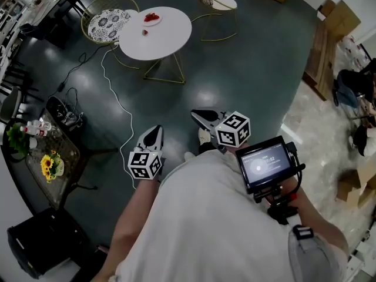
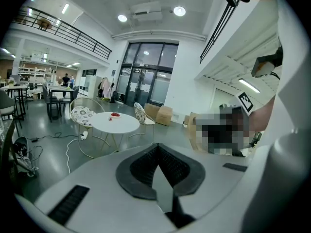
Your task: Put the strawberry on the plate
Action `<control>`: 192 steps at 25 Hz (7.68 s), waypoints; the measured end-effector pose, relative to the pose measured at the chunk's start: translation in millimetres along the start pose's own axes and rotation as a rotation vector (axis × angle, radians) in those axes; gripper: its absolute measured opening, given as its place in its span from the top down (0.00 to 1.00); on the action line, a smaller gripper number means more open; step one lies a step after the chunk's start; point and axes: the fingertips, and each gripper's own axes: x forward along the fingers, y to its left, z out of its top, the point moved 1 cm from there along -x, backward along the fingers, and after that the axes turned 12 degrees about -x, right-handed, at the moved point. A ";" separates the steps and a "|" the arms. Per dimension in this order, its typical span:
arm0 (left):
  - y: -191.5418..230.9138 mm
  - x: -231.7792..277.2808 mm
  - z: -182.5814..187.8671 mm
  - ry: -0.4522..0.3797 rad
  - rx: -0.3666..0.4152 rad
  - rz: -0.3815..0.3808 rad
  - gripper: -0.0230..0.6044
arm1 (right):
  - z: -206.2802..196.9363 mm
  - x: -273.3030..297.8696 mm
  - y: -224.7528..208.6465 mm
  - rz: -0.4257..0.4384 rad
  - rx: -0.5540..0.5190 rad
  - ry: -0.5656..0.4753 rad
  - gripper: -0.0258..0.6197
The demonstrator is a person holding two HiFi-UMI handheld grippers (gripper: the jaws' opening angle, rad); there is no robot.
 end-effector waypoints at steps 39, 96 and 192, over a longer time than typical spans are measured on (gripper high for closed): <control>-36.8 132.4 35.7 0.064 -0.007 0.061 0.95 | 8.8 -22.6 -136.9 0.044 0.073 0.015 0.95; 158.8 262.4 193.4 0.066 -0.020 0.000 0.95 | 114.6 175.9 -283.7 -0.054 0.026 0.044 0.95; 386.4 521.7 200.5 0.629 0.089 0.265 0.95 | 68.6 381.5 -516.6 0.092 0.297 0.255 0.95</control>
